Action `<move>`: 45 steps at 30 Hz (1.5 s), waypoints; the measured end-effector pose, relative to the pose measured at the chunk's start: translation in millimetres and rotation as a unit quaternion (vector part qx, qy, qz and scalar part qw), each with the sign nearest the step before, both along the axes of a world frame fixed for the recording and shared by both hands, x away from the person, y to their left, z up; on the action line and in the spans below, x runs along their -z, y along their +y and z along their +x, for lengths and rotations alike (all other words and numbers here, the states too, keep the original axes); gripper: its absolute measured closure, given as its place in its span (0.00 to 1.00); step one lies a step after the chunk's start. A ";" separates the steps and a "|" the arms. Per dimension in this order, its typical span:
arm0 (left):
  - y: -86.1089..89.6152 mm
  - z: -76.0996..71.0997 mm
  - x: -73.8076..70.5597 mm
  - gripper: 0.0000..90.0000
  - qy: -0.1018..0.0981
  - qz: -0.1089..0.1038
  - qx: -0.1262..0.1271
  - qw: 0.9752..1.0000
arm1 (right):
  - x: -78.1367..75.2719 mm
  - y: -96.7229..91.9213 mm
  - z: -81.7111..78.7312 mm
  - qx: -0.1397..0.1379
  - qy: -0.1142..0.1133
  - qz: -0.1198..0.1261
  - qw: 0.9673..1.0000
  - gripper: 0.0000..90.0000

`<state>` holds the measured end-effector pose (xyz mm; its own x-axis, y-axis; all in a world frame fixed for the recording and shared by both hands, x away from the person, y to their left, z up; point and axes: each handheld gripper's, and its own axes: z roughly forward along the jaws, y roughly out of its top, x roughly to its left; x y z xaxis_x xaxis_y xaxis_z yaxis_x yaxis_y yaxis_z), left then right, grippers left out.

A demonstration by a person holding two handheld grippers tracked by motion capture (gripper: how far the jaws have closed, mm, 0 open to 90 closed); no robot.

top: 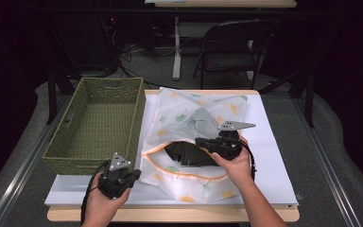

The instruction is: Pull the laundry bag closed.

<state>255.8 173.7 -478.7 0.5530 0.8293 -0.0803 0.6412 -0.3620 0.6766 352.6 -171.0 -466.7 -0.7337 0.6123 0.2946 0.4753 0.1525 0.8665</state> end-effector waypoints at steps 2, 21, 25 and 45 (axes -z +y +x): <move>5.1 -4.0 4.3 0.99 0.006 -0.005 -0.005 1.000 | 0.7 -0.7 -0.4 -0.001 0.001 -0.002 1.000 1.00; 33.1 -24.3 53.3 0.99 0.047 -0.054 0.015 0.997 | 6.2 -11.7 -31.3 -0.012 0.008 -0.032 0.999 1.00; 33.4 -27.6 53.0 0.99 0.053 -0.056 0.033 0.997 | 11.4 -18.3 -44.3 -0.007 0.015 -0.025 1.000 1.00; 32.2 -32.3 68.4 0.95 0.080 -0.058 0.028 0.995 | 43.3 -16.4 -76.2 -0.018 0.044 -0.050 0.998 1.00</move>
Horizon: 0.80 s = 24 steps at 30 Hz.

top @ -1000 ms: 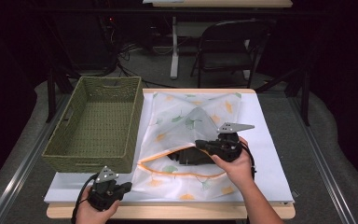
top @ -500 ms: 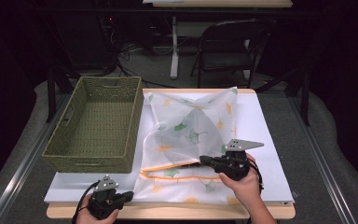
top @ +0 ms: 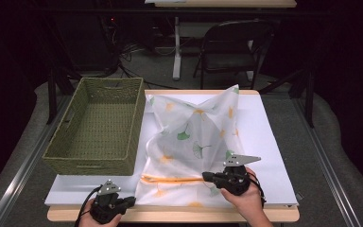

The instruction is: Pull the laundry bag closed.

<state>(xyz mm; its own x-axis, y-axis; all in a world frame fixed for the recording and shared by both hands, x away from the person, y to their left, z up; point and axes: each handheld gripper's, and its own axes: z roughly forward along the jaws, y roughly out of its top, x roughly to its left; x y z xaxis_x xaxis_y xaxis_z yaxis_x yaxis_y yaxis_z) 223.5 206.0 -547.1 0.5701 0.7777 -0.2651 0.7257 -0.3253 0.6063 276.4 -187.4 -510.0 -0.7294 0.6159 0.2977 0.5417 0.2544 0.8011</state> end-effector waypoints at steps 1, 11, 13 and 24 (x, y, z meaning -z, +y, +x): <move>1.1 0.9 0.2 0.95 0.000 0.001 0.001 1.000 | 4.7 0.1 2.3 0.002 0.003 -0.006 1.000 1.00; 0.4 3.4 1.0 0.88 0.005 -0.008 0.009 1.000 | 34.5 7.5 25.4 0.023 0.036 -0.024 0.999 1.00; 0.4 3.2 0.8 0.84 0.005 -0.012 0.010 1.000 | 35.8 9.5 25.3 0.023 0.035 -0.030 0.999 1.00; -0.7 4.7 -2.9 0.64 -0.008 -0.006 -0.016 1.000 | 34.9 5.9 23.3 0.029 0.038 -0.014 0.999 0.99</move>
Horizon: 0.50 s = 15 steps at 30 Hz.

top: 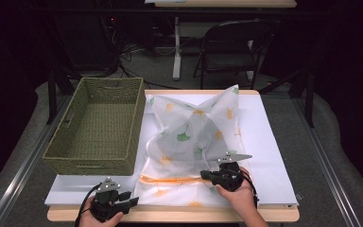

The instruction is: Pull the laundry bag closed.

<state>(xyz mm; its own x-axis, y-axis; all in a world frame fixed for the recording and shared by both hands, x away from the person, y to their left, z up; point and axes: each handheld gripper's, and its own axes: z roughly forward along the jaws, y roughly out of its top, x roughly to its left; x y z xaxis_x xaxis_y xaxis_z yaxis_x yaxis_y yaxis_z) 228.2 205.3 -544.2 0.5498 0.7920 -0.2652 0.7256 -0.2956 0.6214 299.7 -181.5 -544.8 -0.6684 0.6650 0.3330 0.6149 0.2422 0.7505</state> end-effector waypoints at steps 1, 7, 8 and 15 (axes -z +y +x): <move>0.1 0.2 -0.2 0.63 -0.001 0.000 -0.001 1.000 | -0.7 0.4 -0.7 -0.001 -0.002 -0.001 1.000 0.98; 1.6 0.4 -0.6 0.60 0.000 0.001 -0.004 1.000 | -3.9 -2.3 -5.3 -0.003 -0.011 -0.005 1.000 0.89; 1.6 0.3 -0.6 0.60 0.000 0.001 -0.006 1.000 | -4.6 -3.1 -6.5 -0.006 -0.013 -0.004 1.000 0.85; 4.8 0.9 -2.9 0.59 -0.004 -0.002 -0.012 1.000 | -9.2 -7.2 -14.2 -0.005 -0.024 -0.005 1.000 0.74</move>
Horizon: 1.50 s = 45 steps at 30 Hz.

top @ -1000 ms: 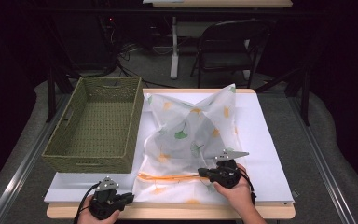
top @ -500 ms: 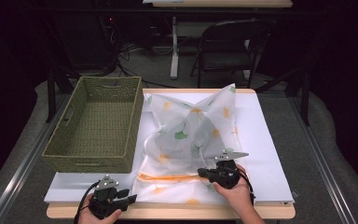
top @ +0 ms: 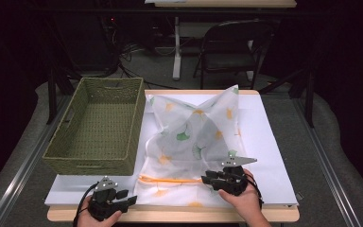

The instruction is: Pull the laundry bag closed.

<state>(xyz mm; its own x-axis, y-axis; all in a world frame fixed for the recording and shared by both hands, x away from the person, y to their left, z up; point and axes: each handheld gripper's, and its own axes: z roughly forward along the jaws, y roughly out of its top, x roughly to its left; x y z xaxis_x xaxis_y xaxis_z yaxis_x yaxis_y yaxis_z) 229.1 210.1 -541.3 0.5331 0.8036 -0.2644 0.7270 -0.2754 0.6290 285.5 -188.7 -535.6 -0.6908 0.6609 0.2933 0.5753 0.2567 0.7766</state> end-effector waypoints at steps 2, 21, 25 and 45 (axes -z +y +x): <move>0.7 0.2 -0.6 0.59 -0.001 0.001 -0.001 1.000 | -1.0 0.2 -1.9 0.003 -0.010 -0.002 1.000 0.70; -2.9 13.7 -4.4 0.59 -0.011 0.017 -0.011 1.000 | -8.6 0.1 -18.7 -0.005 -0.073 -0.012 0.997 0.65; -3.1 17.5 -1.6 0.59 -0.006 0.021 -0.014 1.000 | -9.5 -1.6 -21.2 0.001 -0.071 0.002 0.997 0.65; -22.3 33.0 6.2 0.73 -0.008 0.025 -0.018 0.999 | -11.6 -6.0 -22.1 0.010 -0.066 0.016 0.998 0.65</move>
<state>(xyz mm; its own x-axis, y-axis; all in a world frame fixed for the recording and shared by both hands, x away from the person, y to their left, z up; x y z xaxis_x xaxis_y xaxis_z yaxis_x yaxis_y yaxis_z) 262.1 187.8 -547.6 0.5072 0.8344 -0.2157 0.7272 -0.2801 0.6266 263.4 -194.7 -524.1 -0.7110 0.6671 0.2222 0.4725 0.2193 0.8536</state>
